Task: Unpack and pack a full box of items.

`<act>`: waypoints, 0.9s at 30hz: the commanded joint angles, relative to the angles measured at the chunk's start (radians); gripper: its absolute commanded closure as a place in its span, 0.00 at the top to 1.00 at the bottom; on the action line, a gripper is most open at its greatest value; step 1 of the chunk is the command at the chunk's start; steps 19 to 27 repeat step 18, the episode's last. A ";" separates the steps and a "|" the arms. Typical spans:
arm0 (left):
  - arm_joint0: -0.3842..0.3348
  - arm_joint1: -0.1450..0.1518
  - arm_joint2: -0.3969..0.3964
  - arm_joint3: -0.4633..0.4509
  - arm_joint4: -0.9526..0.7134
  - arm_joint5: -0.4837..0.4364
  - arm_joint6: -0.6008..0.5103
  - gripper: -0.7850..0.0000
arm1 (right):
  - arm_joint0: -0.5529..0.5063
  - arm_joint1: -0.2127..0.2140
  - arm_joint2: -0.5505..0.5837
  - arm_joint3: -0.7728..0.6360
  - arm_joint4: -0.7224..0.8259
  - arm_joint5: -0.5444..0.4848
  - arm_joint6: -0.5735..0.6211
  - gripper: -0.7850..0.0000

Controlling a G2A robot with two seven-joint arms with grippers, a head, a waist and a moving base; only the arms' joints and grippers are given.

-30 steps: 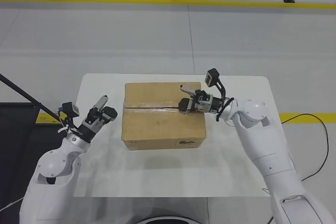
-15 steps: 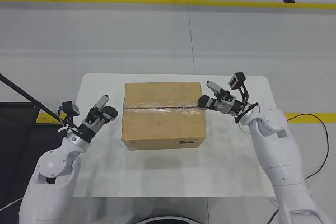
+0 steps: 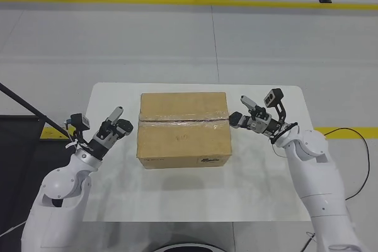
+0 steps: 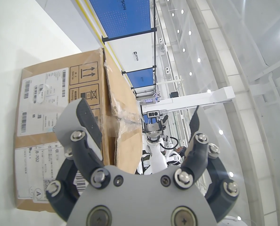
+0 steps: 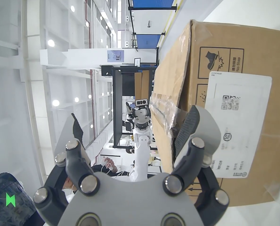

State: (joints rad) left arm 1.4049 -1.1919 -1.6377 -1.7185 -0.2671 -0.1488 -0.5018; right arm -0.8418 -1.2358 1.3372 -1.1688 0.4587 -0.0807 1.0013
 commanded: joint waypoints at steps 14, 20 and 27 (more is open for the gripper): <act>0.020 0.009 -0.066 -0.035 -0.034 -0.016 -0.001 1.00 | -0.032 0.015 0.068 0.016 0.007 -0.073 -0.150 1.00; 0.033 0.013 -0.100 -0.046 -0.044 -0.022 -0.006 1.00 | -0.071 0.020 0.117 -0.003 0.018 -0.160 -0.224 1.00; 0.033 0.013 -0.100 -0.046 -0.044 -0.022 -0.006 1.00 | -0.071 0.020 0.117 -0.003 0.018 -0.160 -0.224 1.00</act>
